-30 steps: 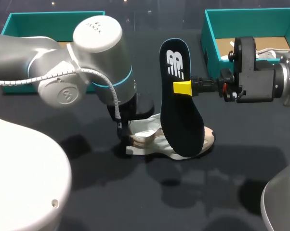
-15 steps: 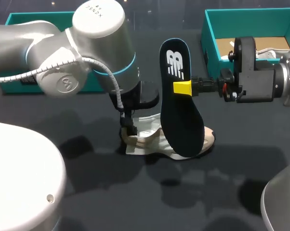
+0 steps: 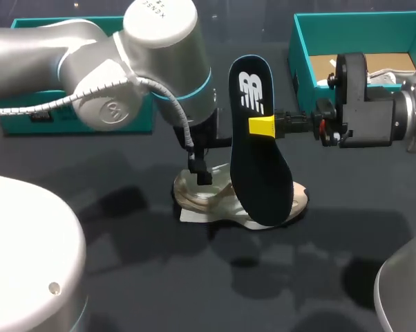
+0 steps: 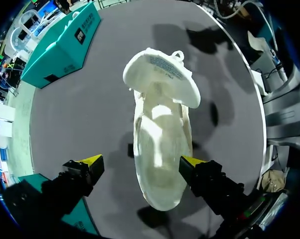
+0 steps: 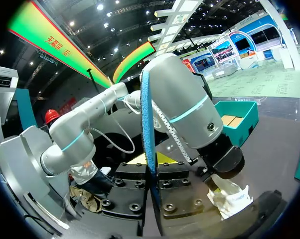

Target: Take the shoe out of the shoebox, open the shoe tongue, remove and reinsert the insole, then place the shoe into the shoebox

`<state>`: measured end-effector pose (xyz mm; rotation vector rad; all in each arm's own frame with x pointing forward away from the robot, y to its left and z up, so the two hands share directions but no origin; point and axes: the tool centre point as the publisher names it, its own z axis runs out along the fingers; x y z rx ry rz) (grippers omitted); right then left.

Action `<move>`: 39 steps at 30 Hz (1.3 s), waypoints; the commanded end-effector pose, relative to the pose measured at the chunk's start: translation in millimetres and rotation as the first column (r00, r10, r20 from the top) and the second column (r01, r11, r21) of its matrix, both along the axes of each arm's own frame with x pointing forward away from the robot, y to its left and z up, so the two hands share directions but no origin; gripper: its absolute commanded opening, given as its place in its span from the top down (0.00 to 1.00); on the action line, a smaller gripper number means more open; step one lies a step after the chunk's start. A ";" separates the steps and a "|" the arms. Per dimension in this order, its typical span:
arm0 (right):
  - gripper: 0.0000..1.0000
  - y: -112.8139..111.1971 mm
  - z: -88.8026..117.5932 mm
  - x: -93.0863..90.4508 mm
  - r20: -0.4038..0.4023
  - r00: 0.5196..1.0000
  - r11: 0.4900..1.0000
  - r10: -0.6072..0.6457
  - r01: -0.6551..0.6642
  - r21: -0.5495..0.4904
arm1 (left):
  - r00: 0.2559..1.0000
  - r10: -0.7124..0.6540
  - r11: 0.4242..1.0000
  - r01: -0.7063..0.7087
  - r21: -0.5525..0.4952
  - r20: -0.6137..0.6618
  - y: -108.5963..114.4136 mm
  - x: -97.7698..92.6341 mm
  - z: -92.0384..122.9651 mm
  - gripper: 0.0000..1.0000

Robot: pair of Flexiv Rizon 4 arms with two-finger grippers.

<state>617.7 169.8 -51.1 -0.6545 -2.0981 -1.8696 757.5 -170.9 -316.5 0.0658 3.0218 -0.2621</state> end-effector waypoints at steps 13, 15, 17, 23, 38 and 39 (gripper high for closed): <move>1.00 1.3 -0.9 -0.1 0.000 1.000 1.000 -0.001 0.001 0.000 | 0.998 0.013 0.999 -0.010 0.039 -0.059 -34.3 18.9 -53.1 0.22; 1.00 1.3 -0.9 -0.1 0.000 1.000 1.000 -0.001 0.001 0.000 | 0.998 0.010 0.999 -0.007 0.040 -0.066 -35.3 18.3 -56.4 0.29; 1.00 1.3 -0.9 -0.1 0.000 1.000 1.000 -0.001 0.001 0.000 | 0.997 0.007 0.999 -0.004 0.043 -0.073 -36.1 17.7 -59.7 0.33; 1.00 1.3 -0.9 -0.1 0.000 1.000 1.000 -0.001 0.001 0.000 | 0.995 0.002 0.999 0.003 0.046 -0.103 -36.1 17.1 -67.3 0.56; 1.00 1.3 -0.9 -0.1 0.000 1.000 1.000 -0.001 0.001 0.000 | 0.991 -0.056 0.998 0.061 0.035 -0.118 -28.2 9.8 -60.4 1.00; 1.00 1.3 -0.9 -0.1 0.000 1.000 1.000 -0.001 0.001 0.000 | 0.991 -0.066 0.997 0.071 0.031 -0.117 -28.1 9.2 -57.6 1.00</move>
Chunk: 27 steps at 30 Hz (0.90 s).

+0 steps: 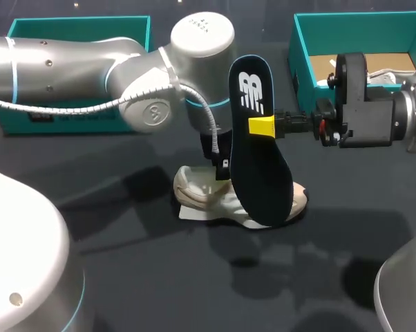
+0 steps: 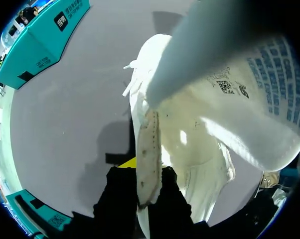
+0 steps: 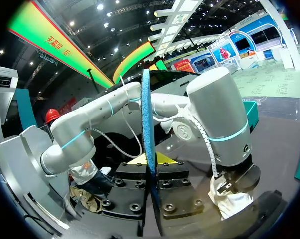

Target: Take the shoe out of the shoebox, open the shoe tongue, remove and reinsert the insole, then place the shoe into the shoebox

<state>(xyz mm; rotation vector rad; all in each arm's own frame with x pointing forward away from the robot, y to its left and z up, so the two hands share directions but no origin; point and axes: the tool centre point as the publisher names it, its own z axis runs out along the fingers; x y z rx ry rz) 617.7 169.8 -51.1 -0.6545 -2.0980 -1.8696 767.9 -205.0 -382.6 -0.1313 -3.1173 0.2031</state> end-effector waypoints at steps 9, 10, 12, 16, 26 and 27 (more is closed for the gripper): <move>1.00 1.3 -0.9 -0.1 0.000 1.000 1.000 -0.001 0.001 0.000 | 0.954 -0.293 0.950 0.283 -0.130 -0.060 3.3 -1.7 46.2 1.00; 1.00 1.3 -0.9 -0.1 0.000 1.000 1.000 -0.001 0.001 0.000 | 0.932 -0.356 0.927 0.343 -0.151 -0.066 2.3 -1.7 51.7 1.00; 1.00 1.3 -0.9 -0.1 0.000 1.000 1.000 -0.001 0.001 0.000 | 0.858 -0.508 0.855 0.493 -0.161 -0.069 -0.2 -2.2 63.5 1.00; 1.00 1.3 -0.9 -0.1 0.000 1.000 1.000 -0.001 0.001 0.000 | 0.817 -0.577 0.813 0.572 -0.108 -0.022 -3.9 -3.9 74.7 1.00; 1.00 1.3 -0.9 -0.1 0.000 1.000 1.000 -0.001 0.001 0.000 | 0.817 -0.577 0.813 0.572 -0.108 -0.022 -3.9 -3.9 74.7 1.00; 1.00 1.3 -0.9 -0.1 0.000 1.000 1.000 -0.001 0.001 0.000 | 0.784 -0.620 0.779 0.615 -0.123 -0.006 -1.3 -2.4 77.3 1.00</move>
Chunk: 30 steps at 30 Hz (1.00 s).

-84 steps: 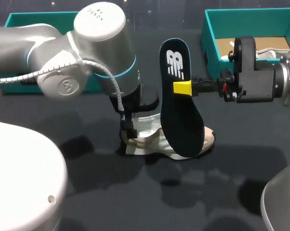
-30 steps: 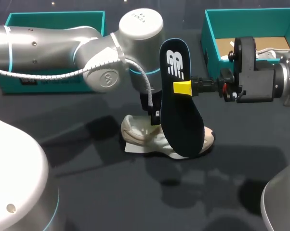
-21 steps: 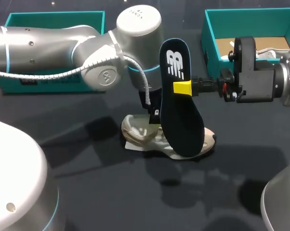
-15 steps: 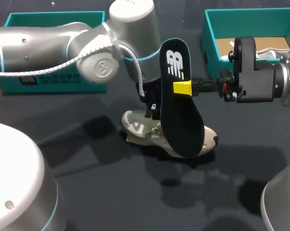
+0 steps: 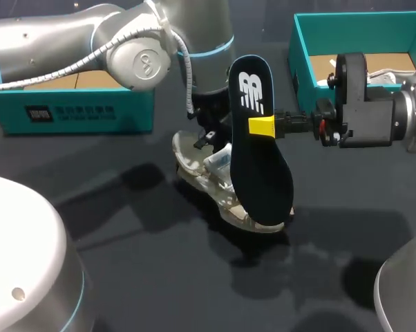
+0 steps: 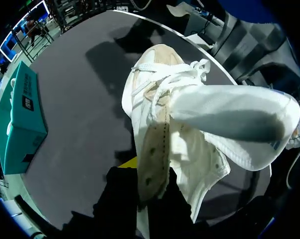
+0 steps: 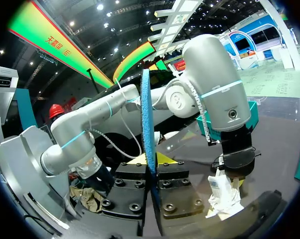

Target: Take the shoe out of the shoebox, open the shoe tongue, remove and reinsert the insole, then place the shoe into the shoebox

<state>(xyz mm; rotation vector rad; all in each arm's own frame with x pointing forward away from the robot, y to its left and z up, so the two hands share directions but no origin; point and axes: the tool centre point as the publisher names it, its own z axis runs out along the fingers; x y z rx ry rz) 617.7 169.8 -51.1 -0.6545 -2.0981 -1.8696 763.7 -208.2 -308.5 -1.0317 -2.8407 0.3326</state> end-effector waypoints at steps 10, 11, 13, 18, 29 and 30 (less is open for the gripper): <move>1.00 1.3 -0.9 -0.1 0.000 1.000 1.000 -0.001 0.001 0.000 | 0.882 -0.468 0.881 0.471 -0.043 0.058 24.6 8.3 15.1 1.00; 1.00 1.3 -0.9 -0.1 0.000 1.000 1.000 -0.001 0.001 0.000 | 0.874 -0.481 0.875 0.483 -0.029 0.068 25.4 6.3 14.2 1.00; 1.00 1.3 -0.9 -0.1 0.000 1.000 1.000 -0.001 0.001 0.000 | 0.842 -0.529 0.846 0.533 -0.011 0.100 26.6 0.1 11.9 1.00; 1.00 1.3 -0.9 -0.1 0.000 1.000 1.000 -0.001 0.001 0.000 | 0.808 -0.578 0.814 0.580 0.021 0.114 23.9 -12.5 3.9 1.00; 1.00 1.3 -0.9 -0.1 0.000 1.000 1.000 -0.001 0.001 0.000 | 0.718 -0.680 0.729 0.683 0.036 0.152 17.6 -33.5 -23.4 1.00; 1.00 1.3 -0.9 -0.1 0.000 1.000 1.000 -0.001 0.001 0.000 | 0.713 -0.685 0.724 0.689 0.036 0.150 16.9 -34.3 -24.8 1.00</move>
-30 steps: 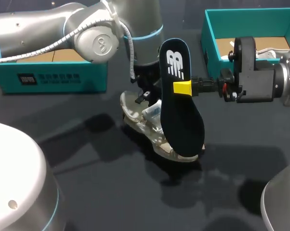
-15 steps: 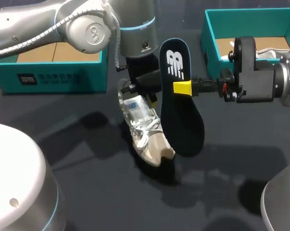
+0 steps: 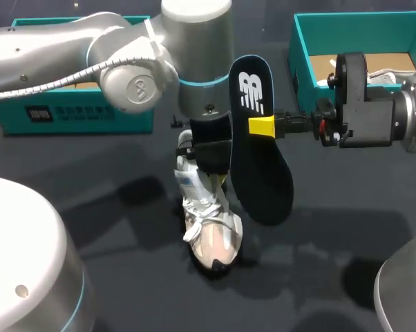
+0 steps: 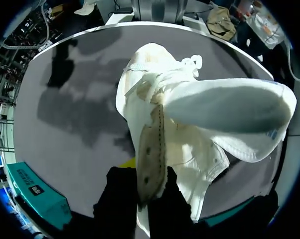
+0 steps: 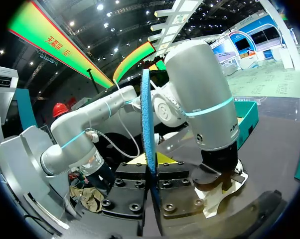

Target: Take the shoe out of the shoebox, open the shoe tongue, remove and reinsert the insole, then place the shoe into the shoebox

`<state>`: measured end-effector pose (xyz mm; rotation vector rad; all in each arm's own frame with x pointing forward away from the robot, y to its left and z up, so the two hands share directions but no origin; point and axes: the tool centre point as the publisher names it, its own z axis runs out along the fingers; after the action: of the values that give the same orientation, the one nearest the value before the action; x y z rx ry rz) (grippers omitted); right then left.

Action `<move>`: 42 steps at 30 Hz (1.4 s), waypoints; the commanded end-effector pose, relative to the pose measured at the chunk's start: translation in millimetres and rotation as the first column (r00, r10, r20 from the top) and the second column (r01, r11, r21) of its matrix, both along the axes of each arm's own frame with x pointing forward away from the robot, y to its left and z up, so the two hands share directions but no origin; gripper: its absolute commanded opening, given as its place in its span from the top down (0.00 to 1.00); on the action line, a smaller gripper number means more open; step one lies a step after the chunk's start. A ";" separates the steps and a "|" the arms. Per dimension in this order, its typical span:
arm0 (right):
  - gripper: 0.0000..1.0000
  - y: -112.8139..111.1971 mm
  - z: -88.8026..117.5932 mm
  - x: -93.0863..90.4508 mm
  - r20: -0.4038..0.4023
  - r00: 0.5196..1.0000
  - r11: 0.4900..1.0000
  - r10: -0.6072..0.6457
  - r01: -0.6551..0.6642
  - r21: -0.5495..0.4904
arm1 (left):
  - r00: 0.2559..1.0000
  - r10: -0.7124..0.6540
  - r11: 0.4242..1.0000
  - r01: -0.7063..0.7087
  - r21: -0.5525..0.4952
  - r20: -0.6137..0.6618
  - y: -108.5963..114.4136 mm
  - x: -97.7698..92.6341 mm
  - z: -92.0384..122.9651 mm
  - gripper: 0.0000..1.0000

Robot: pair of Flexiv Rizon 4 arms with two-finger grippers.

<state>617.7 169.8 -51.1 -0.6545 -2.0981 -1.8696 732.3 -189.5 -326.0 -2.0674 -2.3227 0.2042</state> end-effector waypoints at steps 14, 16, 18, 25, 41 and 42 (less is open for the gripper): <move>1.00 1.3 -0.9 -0.1 0.000 1.000 1.000 -0.001 0.001 0.000 | 0.998 -0.049 0.999 0.048 -0.011 -0.045 -15.1 -9.8 -18.0 1.00; 1.00 1.3 -0.9 -0.1 0.000 1.000 1.000 -0.001 0.001 0.000 | 0.997 -0.060 0.998 0.059 -0.014 -0.054 -17.0 -10.6 -20.8 1.00; 1.00 1.3 -0.9 -0.1 0.000 1.000 1.000 -0.001 0.001 0.000 | 0.996 -0.063 0.998 0.062 -0.008 -0.060 -20.3 -12.0 -25.4 1.00; 1.00 1.3 -0.9 -0.1 0.000 1.000 1.000 -0.001 0.001 0.000 | 0.992 -0.094 0.996 0.093 -0.015 -0.080 -26.4 -16.0 -32.5 1.00; 1.00 1.3 -0.9 -0.1 0.000 1.000 1.000 -0.001 0.001 0.000 | 0.993 -0.086 0.996 0.086 0.001 -0.080 -37.6 -14.6 -48.2 0.73; 1.00 1.3 -0.9 -0.1 0.000 1.000 1.000 -0.001 0.001 0.000 | 0.993 -0.085 0.996 0.085 0.000 -0.081 -37.7 -14.0 -47.8 0.62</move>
<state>617.7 169.8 -51.1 -0.6545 -2.0981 -1.8696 717.1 -224.9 -372.4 -2.1113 -2.1841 0.2783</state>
